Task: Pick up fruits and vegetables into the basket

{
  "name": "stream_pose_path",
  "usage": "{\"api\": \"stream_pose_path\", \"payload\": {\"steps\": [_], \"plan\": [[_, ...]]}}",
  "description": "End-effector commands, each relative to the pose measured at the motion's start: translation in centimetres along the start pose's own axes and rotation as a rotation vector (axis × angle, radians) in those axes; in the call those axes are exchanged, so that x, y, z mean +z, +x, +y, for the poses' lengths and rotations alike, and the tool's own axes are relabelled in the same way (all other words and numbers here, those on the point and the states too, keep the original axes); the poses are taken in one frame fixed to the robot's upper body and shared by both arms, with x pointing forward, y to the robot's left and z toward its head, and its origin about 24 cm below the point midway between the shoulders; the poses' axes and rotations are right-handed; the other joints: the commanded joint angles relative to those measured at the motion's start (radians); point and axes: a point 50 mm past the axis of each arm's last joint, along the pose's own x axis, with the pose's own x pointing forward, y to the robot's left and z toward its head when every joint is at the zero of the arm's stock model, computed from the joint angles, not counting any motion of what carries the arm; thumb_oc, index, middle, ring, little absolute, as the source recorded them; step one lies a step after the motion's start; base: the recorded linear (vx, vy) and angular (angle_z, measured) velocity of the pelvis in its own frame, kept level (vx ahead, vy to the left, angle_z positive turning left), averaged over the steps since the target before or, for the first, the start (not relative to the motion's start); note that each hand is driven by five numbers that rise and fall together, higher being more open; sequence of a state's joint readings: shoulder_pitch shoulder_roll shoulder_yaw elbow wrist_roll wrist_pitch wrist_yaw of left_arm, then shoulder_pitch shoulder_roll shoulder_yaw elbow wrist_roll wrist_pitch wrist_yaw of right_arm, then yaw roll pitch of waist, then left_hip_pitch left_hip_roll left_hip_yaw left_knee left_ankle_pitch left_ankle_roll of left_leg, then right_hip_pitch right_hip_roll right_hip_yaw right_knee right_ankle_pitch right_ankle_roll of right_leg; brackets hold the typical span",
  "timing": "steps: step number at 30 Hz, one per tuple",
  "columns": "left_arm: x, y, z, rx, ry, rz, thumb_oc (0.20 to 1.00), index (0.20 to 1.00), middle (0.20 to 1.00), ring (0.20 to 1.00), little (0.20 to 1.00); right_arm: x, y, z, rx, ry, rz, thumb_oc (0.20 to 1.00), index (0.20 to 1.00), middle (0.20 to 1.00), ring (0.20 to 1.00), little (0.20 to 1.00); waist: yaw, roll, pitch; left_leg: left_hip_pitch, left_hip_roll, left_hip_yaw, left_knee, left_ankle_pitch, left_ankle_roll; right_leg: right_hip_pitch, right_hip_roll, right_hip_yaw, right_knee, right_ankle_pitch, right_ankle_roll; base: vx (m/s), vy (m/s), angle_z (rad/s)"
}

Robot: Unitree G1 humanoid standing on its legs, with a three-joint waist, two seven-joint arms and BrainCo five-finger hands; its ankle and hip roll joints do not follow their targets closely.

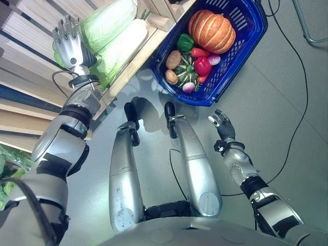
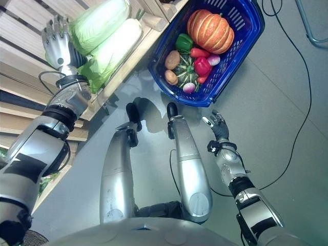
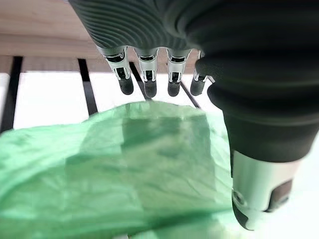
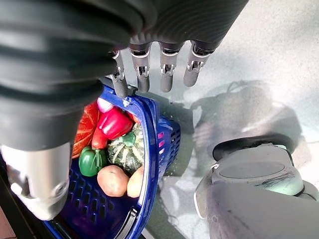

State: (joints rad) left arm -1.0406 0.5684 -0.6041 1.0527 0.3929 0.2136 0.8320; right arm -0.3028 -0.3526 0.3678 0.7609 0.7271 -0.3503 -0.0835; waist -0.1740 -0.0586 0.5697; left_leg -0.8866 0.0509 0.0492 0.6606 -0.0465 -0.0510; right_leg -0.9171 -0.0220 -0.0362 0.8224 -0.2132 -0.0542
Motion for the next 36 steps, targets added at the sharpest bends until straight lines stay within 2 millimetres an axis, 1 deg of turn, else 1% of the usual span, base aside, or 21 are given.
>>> {"api": "stream_pose_path", "payload": {"steps": [1, 2, 3, 4, 5, 6, 7, 8, 9, 10, 17, 25, 27, 30, 34, 36], "plan": [[-1.4, 0.6, 0.5, 0.002, 0.020, 0.057, 1.000, 1.000, 1.000, 1.000, 1.000, -0.3, -1.5, -0.4, 0.006, 0.010, -0.025, 1.000, 1.000, 1.000, 1.000, 1.000, -0.008, -0.003, -0.050, -0.006, -0.043, 0.074, 0.092, -0.155, 0.035, 0.019, 0.026, 0.012, -0.057, 0.045, 0.083, 0.00, 0.000, 0.00], [-1.6, 0.7, 0.7, 0.010, 0.032, 0.066, 1.000, 1.000, 1.000, 1.000, 1.000, -0.2, -1.5, -0.4, 0.006, 0.009, -0.026, 1.000, 1.000, 1.000, 1.000, 1.000, -0.009, -0.003, -0.050, -0.010, -0.042, 0.075, 0.093, -0.155, 0.035, 0.014, 0.026, 0.011, -0.055, 0.045, 0.084, 0.00, 0.000, 0.00], [-1.6, 1.0, 0.9, 0.026, 0.040, 0.077, 0.868, 0.868, 0.868, 0.868, 0.868, -0.2, -1.5, -0.4, 0.005, 0.008, -0.029, 1.000, 1.000, 1.000, 1.000, 1.000, -0.010, -0.004, -0.050, -0.013, -0.042, 0.075, 0.091, -0.153, 0.034, 0.011, 0.027, 0.011, -0.056, 0.047, 0.085, 0.00, 0.000, 0.00], [-1.6, 1.0, 1.0, 0.033, 0.044, 0.081, 0.821, 0.821, 0.821, 0.821, 0.821, -0.2, -1.5, -0.4, 0.005, 0.007, -0.030, 1.000, 1.000, 1.000, 1.000, 1.000, -0.011, -0.004, -0.050, -0.014, -0.042, 0.075, 0.091, -0.153, 0.034, 0.009, 0.026, 0.011, -0.055, 0.048, 0.085, 0.00, 0.000, 0.00], [-1.7, 1.2, 1.2, 0.046, 0.053, 0.088, 0.674, 0.674, 0.674, 0.674, 0.674, -0.1, -1.5, -0.4, 0.006, 0.007, -0.033, 1.000, 1.000, 1.000, 1.000, 1.000, -0.011, -0.005, -0.050, -0.019, -0.041, 0.075, 0.092, -0.151, 0.035, 0.005, 0.026, 0.011, -0.055, 0.049, 0.085, 0.00, 0.000, 0.00], [-1.7, 1.3, 1.4, 0.055, 0.058, 0.095, 0.592, 0.592, 0.592, 0.592, 0.592, -0.1, -1.5, -0.4, 0.009, 0.008, -0.035, 1.000, 1.000, 1.000, 1.000, 1.000, -0.012, -0.006, -0.050, -0.021, -0.041, 0.076, 0.092, -0.151, 0.036, 0.002, 0.026, 0.011, -0.055, 0.050, 0.085, 0.00, 0.000, 0.00], [-1.7, 1.6, 1.8, 0.086, 0.074, 0.104, 0.460, 0.460, 0.460, 0.460, 0.460, 0.1, -1.5, -0.4, 0.013, 0.006, -0.043, 1.000, 1.000, 1.000, 1.000, 1.000, -0.013, -0.008, -0.050, -0.029, -0.039, 0.078, 0.092, -0.149, 0.036, -0.007, 0.027, 0.012, -0.055, 0.053, 0.085, 0.00, 0.000, 0.00], [-1.7, 1.7, 1.8, 0.089, 0.075, 0.105, 0.420, 0.420, 0.420, 0.420, 0.420, 0.1, -1.5, -0.3, 0.013, 0.006, -0.044, 1.000, 1.000, 1.000, 1.000, 1.000, -0.013, -0.008, -0.050, -0.030, -0.039, 0.078, 0.093, -0.149, 0.036, -0.008, 0.027, 0.012, -0.054, 0.053, 0.085, 0.00, 0.000, 0.00], [-1.7, 1.8, 2.0, 0.100, 0.079, 0.111, 0.282, 0.282, 0.282, 0.282, 0.282, 0.2, -1.5, -0.3, 0.012, 0.008, -0.048, 1.000, 1.000, 1.000, 1.000, 1.000, -0.014, -0.009, -0.050, -0.034, -0.039, 0.078, 0.095, -0.149, 0.037, -0.013, 0.026, 0.011, -0.052, 0.054, 0.085, 0.00, 0.000, 0.00], [-1.8, 1.9, 2.1, 0.106, 0.080, 0.120, 0.200, 0.200, 0.200, 0.200, 0.200, 0.2, -1.6, -0.2, 0.009, 0.011, -0.050, 1.000, 1.000, 1.000, 1.000, 1.000, -0.014, -0.009, -0.050, -0.038, -0.039, 0.079, 0.096, -0.150, 0.038, -0.017, 0.027, 0.010, -0.051, 0.054, 0.085, 0.00, 0.000, 0.00], [-2.0, 2.3, 2.8, 0.147, 0.046, 0.162, 0.200, 0.200, 0.200, 0.200, 0.200, 0.0, -1.9, 0.2, 0.024, 0.005, -0.049, 1.000, 1.000, 1.000, 1.000, 1.000, -0.008, -0.008, -0.050, -0.050, -0.038, 0.083, 0.080, -0.141, 0.035, -0.034, 0.023, 0.003, -0.061, 0.064, 0.090, 0.00, 0.000, 0.00], [-2.9, 2.6, 3.5, 0.199, -0.006, 0.220, 0.200, 0.200, 0.200, 0.200, 0.200, 0.4, -1.6, 0.4, 0.024, 0.010, -0.066, 1.000, 1.000, 1.000, 1.000, 1.000, 0.001, -0.005, -0.050, -0.034, -0.040, 0.089, 0.055, -0.133, 0.030, -0.019, 0.019, -0.004, -0.086, 0.071, 0.091, 0.00, 0.000, 0.00], [-2.9, 2.6, 4.0, 0.249, -0.053, 0.205, 0.200, 0.200, 0.200, 0.200, 0.200, 0.2, -1.8, 0.5, 0.025, 0.012, -0.065, 1.000, 1.000, 1.000, 1.000, 1.000, 0.005, -0.004, -0.050, -0.025, -0.043, 0.089, 0.054, -0.137, 0.031, -0.009, 0.018, -0.006, -0.092, 0.069, 0.092, 0.00, 0.000, 0.00], [-2.1, 2.7, 4.8, 0.337, -0.118, 0.138, 0.200, 0.200, 0.200, 0.200, 0.200, 0.0, -2.1, 0.5, 0.020, 0.019, -0.066, 1.000, 1.000, 1.000, 1.000, 1.000, 0.014, -0.002, -0.050, -0.017, -0.042, 0.090, 0.053, -0.141, 0.033, 0.002, 0.014, -0.012, -0.098, 0.068, 0.090, 0.00, 0.000, 0.00], [-1.1, 1.6, 5.0, 0.439, -0.193, 0.063, 0.200, 0.200, 0.200, 0.200, 0.200, -0.1, -2.5, 0.8, 0.033, 0.015, -0.087, 1.000, 1.000, 1.000, 1.000, 1.000, 0.030, 0.007, -0.050, 0.011, -0.050, 0.083, 0.030, -0.137, 0.026, 0.033, 0.011, -0.019, -0.123, 0.068, 0.090, 0.00, 0.000, 0.00], [-1.0, 0.6, 4.8, 0.470, -0.233, 0.029, 0.200, 0.200, 0.200, 0.200, 0.200, -0.1, -2.8, 1.0, 0.028, 0.025, -0.099, 1.000, 1.000, 1.000, 1.000, 1.000, 0.042, 0.012, -0.050, 0.032, -0.052, 0.079, 0.016, -0.136, 0.023, 0.056, 0.010, -0.023, -0.134, 0.064, 0.092, 0.02, -0.028, 0.03]]}}
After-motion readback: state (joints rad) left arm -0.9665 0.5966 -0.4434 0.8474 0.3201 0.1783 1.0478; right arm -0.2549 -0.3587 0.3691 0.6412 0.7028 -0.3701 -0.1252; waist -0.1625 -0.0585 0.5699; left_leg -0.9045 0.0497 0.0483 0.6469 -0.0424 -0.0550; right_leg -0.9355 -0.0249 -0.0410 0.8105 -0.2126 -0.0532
